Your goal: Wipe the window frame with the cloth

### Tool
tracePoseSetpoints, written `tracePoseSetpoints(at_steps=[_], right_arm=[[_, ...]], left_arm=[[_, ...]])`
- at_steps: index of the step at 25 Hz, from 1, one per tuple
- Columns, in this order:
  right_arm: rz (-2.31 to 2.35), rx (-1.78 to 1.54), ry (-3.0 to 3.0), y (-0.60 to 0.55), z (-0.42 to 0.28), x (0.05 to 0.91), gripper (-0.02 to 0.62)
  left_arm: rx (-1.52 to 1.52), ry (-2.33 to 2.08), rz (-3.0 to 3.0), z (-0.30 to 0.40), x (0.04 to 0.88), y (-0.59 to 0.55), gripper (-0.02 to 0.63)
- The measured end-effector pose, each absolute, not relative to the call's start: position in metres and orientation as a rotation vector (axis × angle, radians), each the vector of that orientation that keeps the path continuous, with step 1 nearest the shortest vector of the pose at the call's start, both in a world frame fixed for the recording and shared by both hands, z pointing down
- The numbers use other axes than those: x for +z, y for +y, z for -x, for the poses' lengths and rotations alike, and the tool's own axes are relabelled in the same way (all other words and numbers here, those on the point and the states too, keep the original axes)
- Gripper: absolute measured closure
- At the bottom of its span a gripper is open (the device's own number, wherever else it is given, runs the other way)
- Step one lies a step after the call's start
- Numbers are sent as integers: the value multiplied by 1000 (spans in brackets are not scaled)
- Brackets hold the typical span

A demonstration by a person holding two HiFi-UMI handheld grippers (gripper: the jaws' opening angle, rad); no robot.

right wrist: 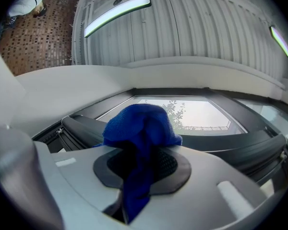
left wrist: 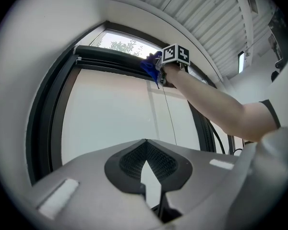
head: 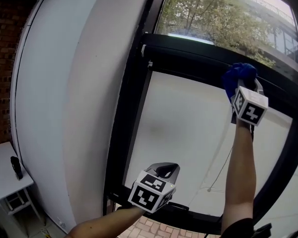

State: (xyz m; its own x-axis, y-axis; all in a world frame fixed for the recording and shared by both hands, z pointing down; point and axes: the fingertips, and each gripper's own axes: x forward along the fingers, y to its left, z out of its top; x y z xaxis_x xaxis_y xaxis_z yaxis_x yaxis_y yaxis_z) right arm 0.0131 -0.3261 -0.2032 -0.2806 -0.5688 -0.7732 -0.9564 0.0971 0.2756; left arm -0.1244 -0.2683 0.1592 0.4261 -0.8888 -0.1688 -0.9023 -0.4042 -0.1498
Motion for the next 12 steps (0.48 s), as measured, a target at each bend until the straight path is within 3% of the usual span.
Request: tracePoseSetpoints(at_steps=[12], right_arm=[[1543,1044,1826,-324,-130,-201,514]], left_arm=[[92,1499,2515,49,158,-295,612]])
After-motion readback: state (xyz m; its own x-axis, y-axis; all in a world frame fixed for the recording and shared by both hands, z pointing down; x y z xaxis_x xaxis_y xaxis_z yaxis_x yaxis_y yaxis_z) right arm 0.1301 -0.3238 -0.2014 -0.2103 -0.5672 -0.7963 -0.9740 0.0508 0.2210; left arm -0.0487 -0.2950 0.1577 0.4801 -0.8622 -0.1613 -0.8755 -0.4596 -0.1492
